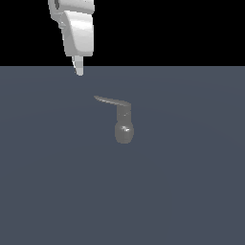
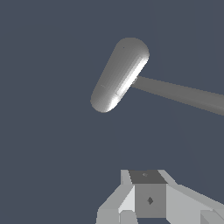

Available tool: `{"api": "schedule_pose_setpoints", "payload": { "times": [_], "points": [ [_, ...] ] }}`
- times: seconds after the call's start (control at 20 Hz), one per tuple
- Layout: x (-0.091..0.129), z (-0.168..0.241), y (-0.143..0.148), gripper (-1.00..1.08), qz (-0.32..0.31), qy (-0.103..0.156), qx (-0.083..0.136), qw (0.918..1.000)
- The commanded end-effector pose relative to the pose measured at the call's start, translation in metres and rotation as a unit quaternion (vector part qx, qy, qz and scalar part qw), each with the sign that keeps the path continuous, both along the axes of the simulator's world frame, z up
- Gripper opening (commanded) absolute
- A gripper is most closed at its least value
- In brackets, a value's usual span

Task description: Turn on the faucet by rotating a designated handle.

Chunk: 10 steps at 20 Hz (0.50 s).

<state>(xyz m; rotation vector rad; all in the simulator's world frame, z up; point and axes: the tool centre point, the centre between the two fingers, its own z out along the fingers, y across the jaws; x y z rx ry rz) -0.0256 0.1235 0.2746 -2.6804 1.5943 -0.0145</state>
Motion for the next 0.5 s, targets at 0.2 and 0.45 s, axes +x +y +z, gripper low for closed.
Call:
{"api": "schedule_pose_setpoints", "payload": {
  "times": [0.2,0.45],
  "points": [
    [0.033,-0.028,-0.006,-1.0,-0.068,0.003,-0.002,0.9977],
    [0.059,-0.051,-0.014,-1.0,-0.126,0.005,-0.003,0.992]
  ]
}}
